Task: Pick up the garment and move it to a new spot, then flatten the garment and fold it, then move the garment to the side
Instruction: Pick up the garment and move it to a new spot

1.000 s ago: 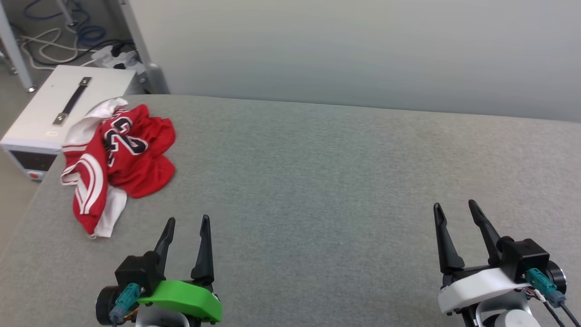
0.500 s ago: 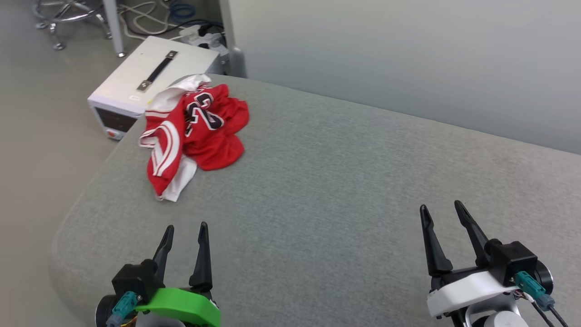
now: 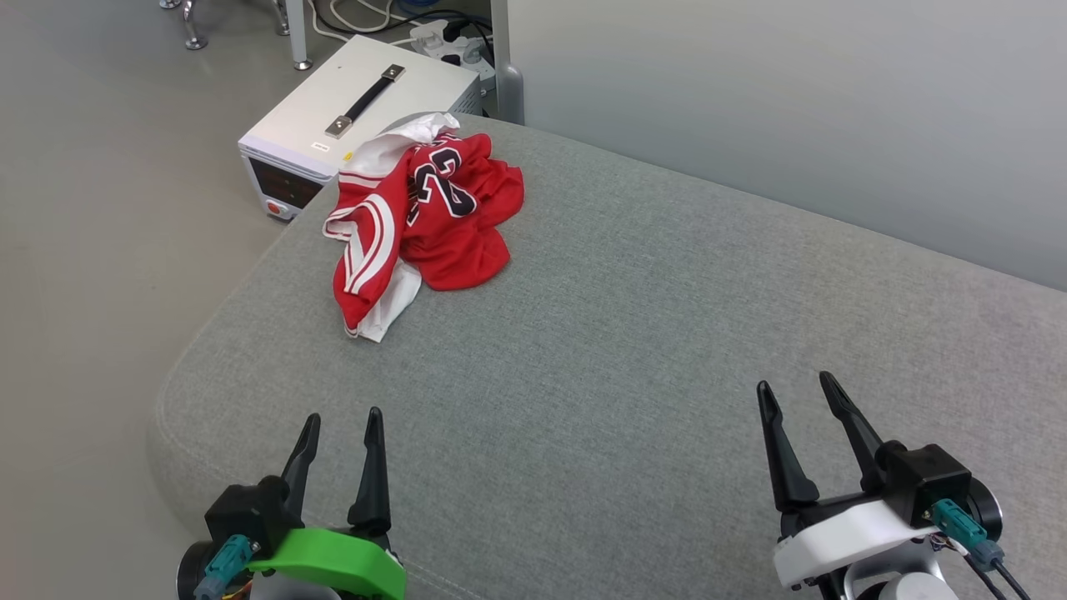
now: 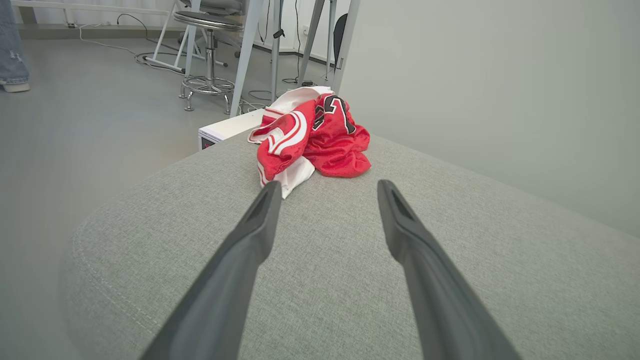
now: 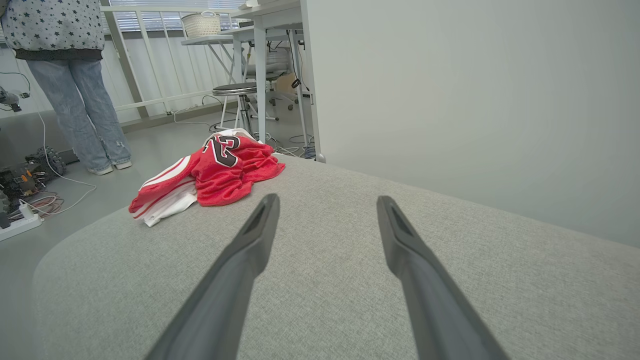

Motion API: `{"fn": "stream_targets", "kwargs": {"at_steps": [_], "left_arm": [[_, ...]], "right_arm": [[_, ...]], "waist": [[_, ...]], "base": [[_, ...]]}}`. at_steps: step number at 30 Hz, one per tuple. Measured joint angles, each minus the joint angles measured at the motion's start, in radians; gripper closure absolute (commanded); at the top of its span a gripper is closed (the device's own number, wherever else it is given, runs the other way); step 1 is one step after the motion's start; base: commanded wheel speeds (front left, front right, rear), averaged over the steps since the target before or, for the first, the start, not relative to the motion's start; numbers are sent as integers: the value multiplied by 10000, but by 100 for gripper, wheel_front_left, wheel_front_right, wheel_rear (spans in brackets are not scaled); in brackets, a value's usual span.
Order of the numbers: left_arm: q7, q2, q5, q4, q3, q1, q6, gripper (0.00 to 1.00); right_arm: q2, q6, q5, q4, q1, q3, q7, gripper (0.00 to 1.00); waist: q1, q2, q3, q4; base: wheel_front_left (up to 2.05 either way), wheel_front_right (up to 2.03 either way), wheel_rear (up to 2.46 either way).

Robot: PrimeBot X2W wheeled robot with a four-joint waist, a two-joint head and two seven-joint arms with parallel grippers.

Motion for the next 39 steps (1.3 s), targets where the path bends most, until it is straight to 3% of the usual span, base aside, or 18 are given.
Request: {"fn": "stream_targets", "kwargs": {"at_steps": [14, 22, 26, 32, 39], "left_arm": [[0, 0, -81, -128, 593, -149, -10, 0], [-4, 226, 121, 460, 1356, -2236, -477, 0], [284, 1126, -211, 2069, 1170, -3870, -594, 0], [2514, 2897, -1733, 3580, -102, -6636, -665, 0], [5204, 4928, -4034, 4075, -1404, -8533, -667, 0]], "right_arm": [[4, 0, -213, -15, -234, 84, 0, 0], [10, 0, -752, -470, -900, -13, -2, 0], [13, 0, -1216, -803, -1364, 35, -13, 0], [12, 0, -1542, -1574, -2087, -23, 146, 0], [19, 0, -1632, -2234, -2603, 318, 284, 0]], "waist": [[0, 0, 308, -256], [0, 0, 1221, -637], [0, 0, 1856, -893], [1, 0, 2888, -1378], [2, 0, 3936, -2078]], "base": [[0, 0, 0], [0, 0, 0], [0, 0, 0], [0, 0, 0], [0, 0, 0]]}}
